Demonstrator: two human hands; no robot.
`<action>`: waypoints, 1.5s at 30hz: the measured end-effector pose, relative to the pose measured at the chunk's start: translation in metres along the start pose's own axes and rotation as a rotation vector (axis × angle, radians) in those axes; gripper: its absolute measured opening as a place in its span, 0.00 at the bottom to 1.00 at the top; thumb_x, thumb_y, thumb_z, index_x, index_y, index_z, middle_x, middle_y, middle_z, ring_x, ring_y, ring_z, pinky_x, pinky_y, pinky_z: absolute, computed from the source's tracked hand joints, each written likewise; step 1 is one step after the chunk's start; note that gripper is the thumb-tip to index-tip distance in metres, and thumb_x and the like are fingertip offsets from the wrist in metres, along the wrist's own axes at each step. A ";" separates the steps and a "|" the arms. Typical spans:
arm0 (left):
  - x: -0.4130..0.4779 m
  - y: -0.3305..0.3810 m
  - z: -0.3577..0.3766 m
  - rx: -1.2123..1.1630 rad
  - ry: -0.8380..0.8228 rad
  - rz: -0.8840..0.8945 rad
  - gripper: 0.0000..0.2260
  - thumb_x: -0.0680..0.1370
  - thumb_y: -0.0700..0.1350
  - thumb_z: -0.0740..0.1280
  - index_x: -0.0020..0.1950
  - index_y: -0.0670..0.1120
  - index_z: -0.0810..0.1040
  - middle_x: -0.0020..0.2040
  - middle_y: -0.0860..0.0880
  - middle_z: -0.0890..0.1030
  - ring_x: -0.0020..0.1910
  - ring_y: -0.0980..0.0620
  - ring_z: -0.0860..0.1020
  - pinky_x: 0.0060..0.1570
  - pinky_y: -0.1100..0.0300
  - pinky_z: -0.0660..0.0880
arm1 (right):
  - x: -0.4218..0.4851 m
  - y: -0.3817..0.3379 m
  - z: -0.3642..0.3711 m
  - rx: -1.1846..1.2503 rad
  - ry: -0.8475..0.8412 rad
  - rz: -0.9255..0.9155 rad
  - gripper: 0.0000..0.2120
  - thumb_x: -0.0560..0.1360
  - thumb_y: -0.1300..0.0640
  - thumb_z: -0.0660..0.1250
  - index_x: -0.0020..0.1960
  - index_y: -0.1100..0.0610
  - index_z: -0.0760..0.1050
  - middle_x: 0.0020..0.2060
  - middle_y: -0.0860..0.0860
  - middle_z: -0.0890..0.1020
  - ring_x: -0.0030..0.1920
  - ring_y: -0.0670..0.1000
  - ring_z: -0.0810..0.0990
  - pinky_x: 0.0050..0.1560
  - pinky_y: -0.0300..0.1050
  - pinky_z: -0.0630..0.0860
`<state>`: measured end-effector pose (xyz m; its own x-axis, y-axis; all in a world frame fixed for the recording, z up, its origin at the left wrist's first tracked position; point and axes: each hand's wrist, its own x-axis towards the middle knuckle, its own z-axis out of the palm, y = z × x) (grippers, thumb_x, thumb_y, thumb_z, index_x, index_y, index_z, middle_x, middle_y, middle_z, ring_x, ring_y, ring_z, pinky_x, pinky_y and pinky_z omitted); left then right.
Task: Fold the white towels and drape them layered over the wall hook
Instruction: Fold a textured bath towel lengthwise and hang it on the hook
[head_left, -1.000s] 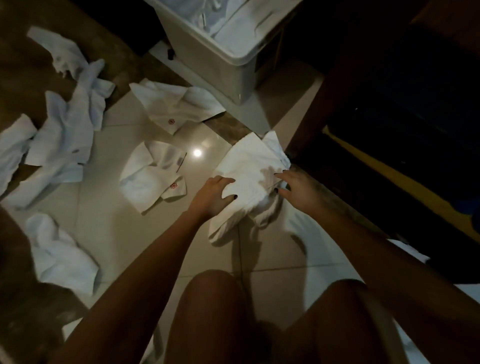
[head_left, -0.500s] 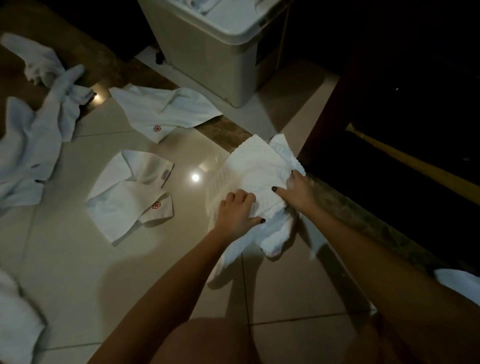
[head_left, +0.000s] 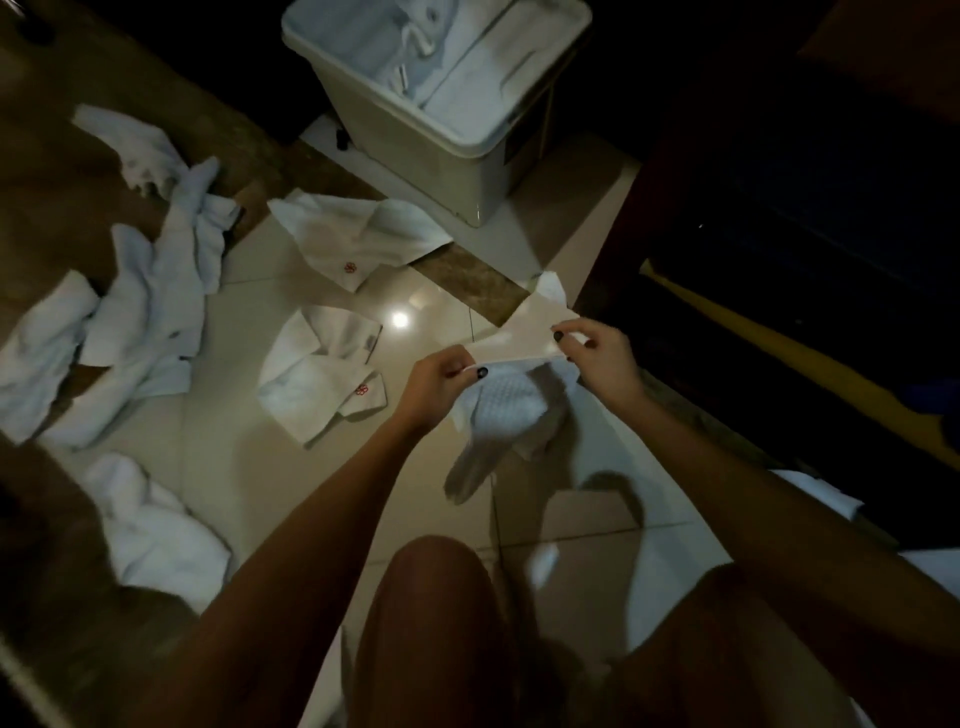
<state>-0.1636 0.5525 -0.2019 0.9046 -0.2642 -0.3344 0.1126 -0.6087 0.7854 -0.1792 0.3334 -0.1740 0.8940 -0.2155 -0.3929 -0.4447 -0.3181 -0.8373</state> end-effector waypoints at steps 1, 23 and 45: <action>-0.011 0.021 -0.013 -0.014 0.000 0.004 0.08 0.78 0.44 0.68 0.39 0.46 0.76 0.34 0.53 0.75 0.32 0.63 0.72 0.35 0.71 0.68 | -0.016 -0.021 -0.014 0.009 -0.018 0.038 0.11 0.78 0.59 0.68 0.58 0.60 0.80 0.57 0.57 0.82 0.56 0.55 0.81 0.57 0.46 0.77; -0.237 0.499 -0.239 -0.077 -0.168 0.240 0.08 0.77 0.38 0.69 0.39 0.43 0.74 0.37 0.42 0.75 0.38 0.49 0.72 0.42 0.57 0.66 | -0.337 -0.432 -0.311 -0.021 0.124 -0.290 0.13 0.81 0.55 0.63 0.41 0.60 0.76 0.35 0.54 0.76 0.36 0.49 0.74 0.38 0.44 0.68; -0.331 0.764 -0.141 -0.283 -0.599 0.689 0.04 0.80 0.43 0.66 0.54 0.49 0.77 0.47 0.52 0.82 0.44 0.58 0.82 0.42 0.65 0.77 | -0.477 -0.447 -0.481 0.193 0.300 -0.325 0.20 0.82 0.43 0.57 0.37 0.49 0.78 0.32 0.44 0.77 0.35 0.45 0.74 0.40 0.38 0.72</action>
<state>-0.3190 0.2805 0.5823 0.4575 -0.8837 0.0991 -0.2000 0.0063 0.9798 -0.4335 0.1343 0.5703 0.9170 -0.3988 0.0043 -0.1007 -0.2419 -0.9651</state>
